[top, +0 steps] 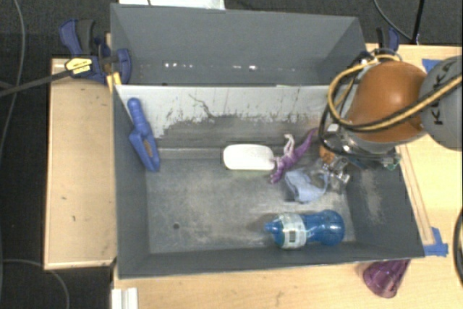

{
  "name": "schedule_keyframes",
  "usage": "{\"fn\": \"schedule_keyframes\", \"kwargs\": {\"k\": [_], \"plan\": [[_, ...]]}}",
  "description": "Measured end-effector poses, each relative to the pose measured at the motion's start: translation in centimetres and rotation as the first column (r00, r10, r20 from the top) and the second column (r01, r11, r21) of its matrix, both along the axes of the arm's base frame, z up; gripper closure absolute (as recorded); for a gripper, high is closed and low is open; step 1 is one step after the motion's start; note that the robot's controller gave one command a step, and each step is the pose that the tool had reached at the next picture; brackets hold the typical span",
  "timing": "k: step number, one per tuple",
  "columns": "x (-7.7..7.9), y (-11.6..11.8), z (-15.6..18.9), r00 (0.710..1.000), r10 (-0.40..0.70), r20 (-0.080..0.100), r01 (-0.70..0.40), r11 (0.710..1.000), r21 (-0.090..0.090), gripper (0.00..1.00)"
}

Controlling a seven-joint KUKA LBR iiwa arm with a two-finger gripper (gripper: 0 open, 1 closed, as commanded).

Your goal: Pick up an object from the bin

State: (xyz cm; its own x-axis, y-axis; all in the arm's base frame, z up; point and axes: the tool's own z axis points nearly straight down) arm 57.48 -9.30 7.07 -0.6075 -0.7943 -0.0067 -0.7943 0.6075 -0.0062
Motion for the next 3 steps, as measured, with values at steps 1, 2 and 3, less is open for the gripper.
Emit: {"fn": "schedule_keyframes", "kwargs": {"k": [1,2,3], "plan": [[0.0,0.0,0.1,1.000,0.000,0.000,0.000,1.000,0.000,1.00],[0.0,0.0,0.5,1.000,0.001,0.001,-0.001,1.000,0.001,1.00],[0.0,0.1,1.2,1.000,0.000,0.002,0.000,1.000,0.001,1.00]]}}
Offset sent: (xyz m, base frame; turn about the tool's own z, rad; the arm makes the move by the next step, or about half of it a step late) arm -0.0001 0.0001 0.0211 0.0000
